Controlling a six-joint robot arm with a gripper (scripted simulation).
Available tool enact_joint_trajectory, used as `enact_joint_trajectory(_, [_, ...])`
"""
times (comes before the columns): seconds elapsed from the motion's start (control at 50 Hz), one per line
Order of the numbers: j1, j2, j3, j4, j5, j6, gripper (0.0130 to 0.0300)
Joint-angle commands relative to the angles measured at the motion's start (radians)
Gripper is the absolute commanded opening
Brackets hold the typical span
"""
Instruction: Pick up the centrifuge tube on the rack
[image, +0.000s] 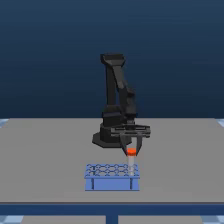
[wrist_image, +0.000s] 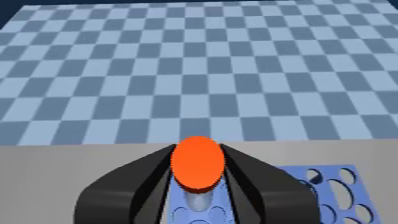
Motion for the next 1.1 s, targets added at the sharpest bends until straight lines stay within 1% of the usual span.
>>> enact_joint_trajectory(0.02, [0.0,-0.014,-0.011,0.089,0.015,-0.109,0.013])
enact_joint_trajectory(0.06, [0.0,-0.014,-0.011,0.089,0.015,-0.109,0.013])
enact_joint_trajectory(0.12, [0.0,-0.026,-0.02,0.166,0.021,-0.189,0.013])
enact_joint_trajectory(0.16, [0.0,-0.026,-0.02,0.166,0.021,-0.189,0.013])
enact_joint_trajectory(0.22, [0.0,-0.037,-0.029,0.244,0.024,-0.269,0.013])
enact_joint_trajectory(0.26, [0.0,-0.037,-0.029,0.244,0.024,-0.269,0.013])
enact_joint_trajectory(0.32, [0.0,-0.047,-0.038,0.321,0.027,-0.349,0.013])
enact_joint_trajectory(0.36, [0.0,-0.047,-0.038,0.321,0.027,-0.349,0.013])
enact_joint_trajectory(0.42, [0.0,-0.057,-0.048,0.399,0.027,-0.429,0.013])
enact_joint_trajectory(0.46, [0.0,-0.057,-0.048,0.399,0.027,-0.429,0.013])
enact_joint_trajectory(0.52, [0.0,-0.067,-0.058,0.476,0.026,-0.509,0.013])
enact_joint_trajectory(0.56, [0.0,-0.067,-0.058,0.476,0.026,-0.509,0.013])
enact_joint_trajectory(0.62, [0.0,-0.076,-0.068,0.554,0.024,-0.589,0.013])
enact_joint_trajectory(0.66, [0.0,-0.076,-0.068,0.554,0.024,-0.589,0.013])
enact_joint_trajectory(0.72, [0.0,-0.086,-0.079,0.631,0.02,-0.668,0.013])
enact_joint_trajectory(0.76, [0.0,-0.086,-0.079,0.631,0.02,-0.668,0.013])
enact_joint_trajectory(0.82, [0.0,-0.094,-0.089,0.701,0.015,-0.741,0.013])
enact_joint_trajectory(0.86, [0.0,-0.094,-0.089,0.701,0.015,-0.741,0.013])
enact_joint_trajectory(0.92, [0.0,-0.102,-0.099,0.763,0.009,-0.805,0.013])
enact_joint_trajectory(1.1, [0.0,-0.111,-0.113,0.842,0.0,-0.887,0.013])
